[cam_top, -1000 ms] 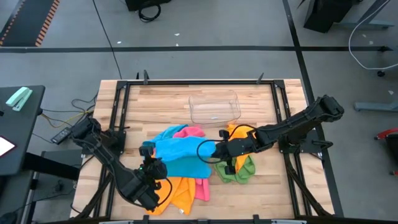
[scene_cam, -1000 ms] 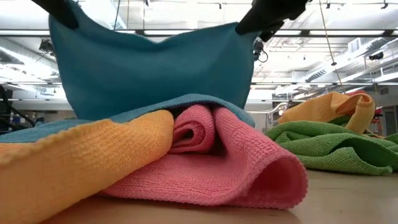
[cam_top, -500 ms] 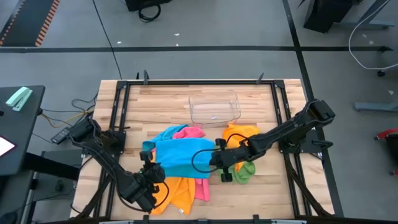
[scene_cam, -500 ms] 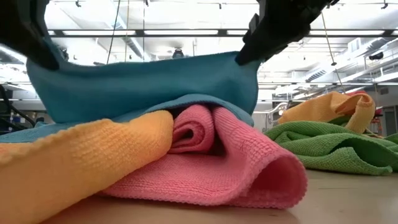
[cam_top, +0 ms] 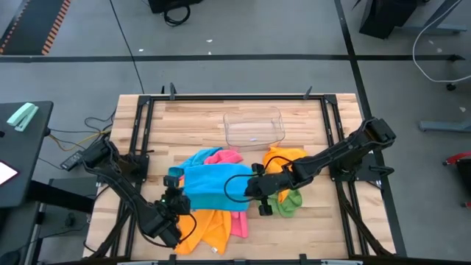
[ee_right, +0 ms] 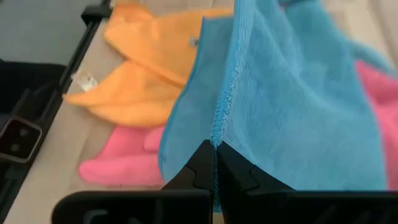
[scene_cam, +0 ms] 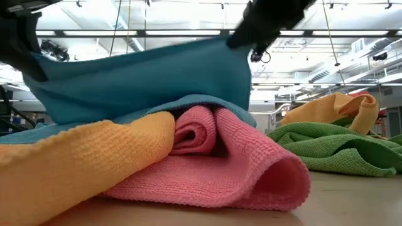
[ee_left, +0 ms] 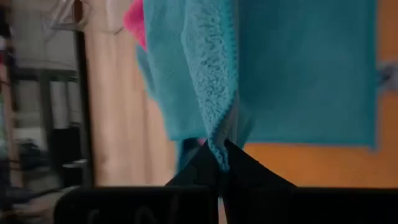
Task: Fold microfiber towels
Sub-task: Fold the bottom blue microfiber cloth
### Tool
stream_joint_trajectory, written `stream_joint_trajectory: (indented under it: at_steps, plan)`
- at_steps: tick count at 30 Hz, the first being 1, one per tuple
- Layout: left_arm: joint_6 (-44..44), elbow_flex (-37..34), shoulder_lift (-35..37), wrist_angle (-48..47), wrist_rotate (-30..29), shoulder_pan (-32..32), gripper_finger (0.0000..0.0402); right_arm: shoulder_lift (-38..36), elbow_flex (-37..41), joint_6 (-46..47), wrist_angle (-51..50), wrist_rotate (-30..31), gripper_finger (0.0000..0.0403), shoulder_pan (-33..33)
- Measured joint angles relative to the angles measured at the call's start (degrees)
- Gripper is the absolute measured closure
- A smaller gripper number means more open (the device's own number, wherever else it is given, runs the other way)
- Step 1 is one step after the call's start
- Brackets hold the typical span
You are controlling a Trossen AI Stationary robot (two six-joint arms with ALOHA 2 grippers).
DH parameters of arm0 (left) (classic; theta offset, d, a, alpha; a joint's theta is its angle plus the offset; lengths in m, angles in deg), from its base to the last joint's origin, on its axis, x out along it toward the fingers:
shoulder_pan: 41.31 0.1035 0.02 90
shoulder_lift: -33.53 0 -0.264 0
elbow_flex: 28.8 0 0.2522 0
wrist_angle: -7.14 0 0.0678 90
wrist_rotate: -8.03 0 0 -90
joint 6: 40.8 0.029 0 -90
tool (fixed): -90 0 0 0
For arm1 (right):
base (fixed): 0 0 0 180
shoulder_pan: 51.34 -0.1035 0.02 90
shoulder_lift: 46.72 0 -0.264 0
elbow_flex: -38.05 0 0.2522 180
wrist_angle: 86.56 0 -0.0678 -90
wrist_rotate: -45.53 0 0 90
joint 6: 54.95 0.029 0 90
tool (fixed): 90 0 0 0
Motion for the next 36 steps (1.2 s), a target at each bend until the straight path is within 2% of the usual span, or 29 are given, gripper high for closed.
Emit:
stream_joint_trajectory:
  at_steps: [7, 13, 16, 21, 28, 36]
  plan:
    - [8.9, 4.3, 0.3, -10.7, -1.4, 1.9, 0.0372, -0.1, -4.2, -2.9, -5.8, 0.5, 0.0391, 1.2]
    - [21.2, 4.3, 0.3, -12.1, -1.8, 2.1, 0.0383, -0.1, -4.3, -3.4, -7.2, 0.5, 0.0391, 2.3]
    - [24.5, 4.3, 0.3, -12.1, -2.0, 2.1, 0.0391, -0.1, -4.3, -2.7, -7.2, 0.4, 0.0391, 2.5]
    - [25.4, 4.1, 0.3, -8.3, -1.5, 1.9, 0.0383, -0.1, -4.3, -0.9, -7.2, -0.7, 0.0391, 1.9]
    - [34.8, 0.5, 0.2, 0.7, 3.2, 1.0, 0.0382, -0.1, -4.3, 0.8, -6.9, -1.2, 0.0391, 0.5]
    - [42.1, -0.5, 0.2, 0.8, 1.8, -0.5, 0.0384, 0.0, -4.3, 3.2, -6.7, -1.5, 0.0391, -2.5]
